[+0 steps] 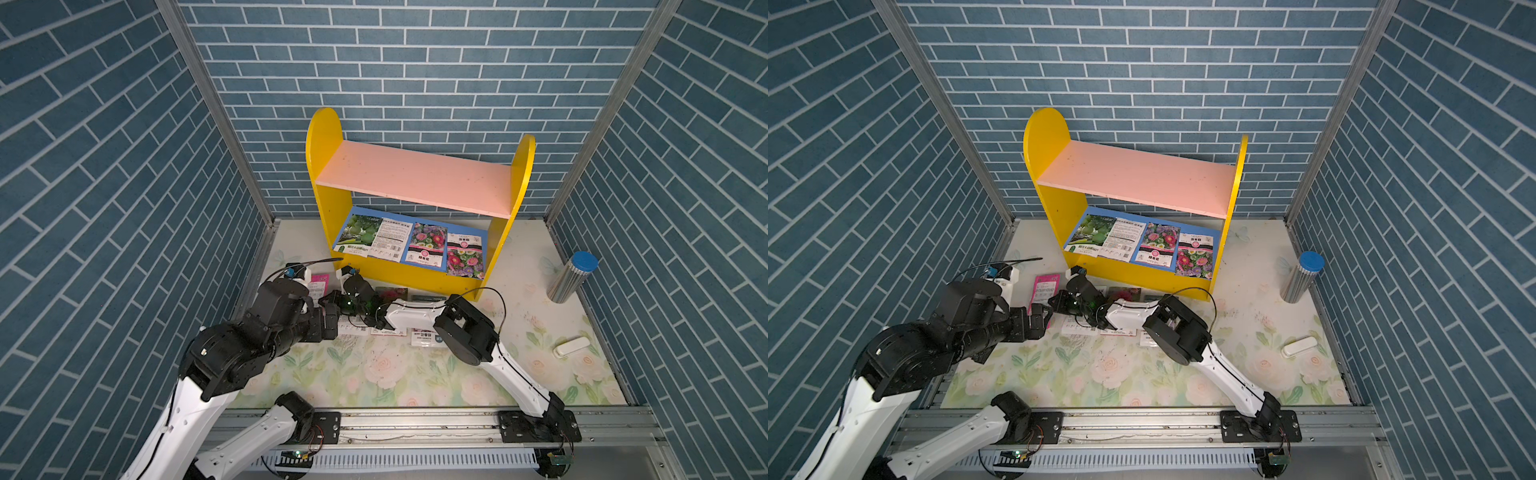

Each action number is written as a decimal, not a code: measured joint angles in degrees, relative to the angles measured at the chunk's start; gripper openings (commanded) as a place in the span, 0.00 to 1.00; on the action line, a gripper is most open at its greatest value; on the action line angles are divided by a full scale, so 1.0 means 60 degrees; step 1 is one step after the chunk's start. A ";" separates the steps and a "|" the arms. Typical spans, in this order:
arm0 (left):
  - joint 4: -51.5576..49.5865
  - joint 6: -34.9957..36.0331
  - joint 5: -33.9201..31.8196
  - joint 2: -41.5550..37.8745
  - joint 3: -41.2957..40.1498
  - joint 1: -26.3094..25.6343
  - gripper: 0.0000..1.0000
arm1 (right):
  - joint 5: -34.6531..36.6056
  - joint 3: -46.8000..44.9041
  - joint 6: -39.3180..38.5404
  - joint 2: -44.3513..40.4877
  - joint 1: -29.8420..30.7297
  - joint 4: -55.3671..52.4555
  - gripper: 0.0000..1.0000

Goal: Take the seed bag off the shelf
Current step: Place the seed packet at the center of the board.

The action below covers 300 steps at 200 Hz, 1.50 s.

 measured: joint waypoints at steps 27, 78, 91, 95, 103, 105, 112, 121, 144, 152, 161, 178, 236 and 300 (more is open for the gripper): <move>0.0044 0.0062 -0.0007 0.0000 0.0000 0.0000 1.00 | 0.0102 0.0299 0.0040 0.0222 0.0015 -0.0364 0.13; 0.0095 0.0098 -0.0011 -0.0007 -0.0051 0.0000 1.00 | 0.0404 0.0302 0.0084 0.0262 0.0022 -0.0918 0.40; 0.0102 0.0098 -0.0015 -0.0011 -0.0087 0.0000 1.00 | 0.0546 0.0302 -0.0029 0.0262 0.0022 -0.1089 0.40; 0.0102 0.0098 -0.0018 -0.0011 -0.0098 0.0000 1.00 | 0.0586 0.0299 -0.0084 0.0259 0.0022 -0.1140 0.41; 0.0102 0.0098 -0.0022 -0.0007 -0.0109 0.0000 1.00 | 0.0678 0.0266 -0.0157 0.0233 0.0022 -0.1184 0.42; 0.0102 0.0098 -0.0025 -0.0007 -0.0109 0.0000 1.00 | 0.0685 0.0259 -0.0182 0.0222 0.0022 -0.1198 0.42; 0.0106 0.0098 -0.0036 0.0000 -0.0109 0.0000 1.00 | 0.0780 0.0160 -0.0288 0.0138 0.0025 -0.1213 0.44; 0.0109 0.0095 -0.0040 0.0000 -0.0109 0.0000 1.00 | 0.0889 -0.0069 -0.0441 -0.0062 0.0025 -0.1279 0.44; 0.0120 0.0095 -0.0040 0.0029 -0.0109 0.0000 1.00 | 0.1239 -0.0823 -0.0871 -0.0787 0.0025 -0.1435 0.49; 0.0146 0.0095 -0.0040 0.0051 -0.0113 0.0000 1.00 | 0.1370 -0.1104 -0.1100 -0.1104 0.0025 -0.1479 0.50; 0.0197 0.0095 -0.0036 0.0084 -0.0124 0.0000 1.00 | 0.1439 -0.1483 -0.1333 -0.1523 0.0025 -0.1421 0.52; 0.0372 0.0098 0.0007 0.0164 -0.0168 0.0000 1.00 | 0.1450 -0.2211 -0.1814 -0.2371 0.0025 -0.1180 0.60; 0.2051 0.0375 0.1038 0.0040 -0.0637 0.0000 1.00 | 0.1723 -0.5038 -0.3912 -0.6054 0.0025 -0.0346 0.88; 0.5399 0.0455 0.3038 0.0138 -0.1730 0.0000 1.00 | 0.4295 -0.6561 -0.6040 -0.9052 -0.0080 -0.2430 1.00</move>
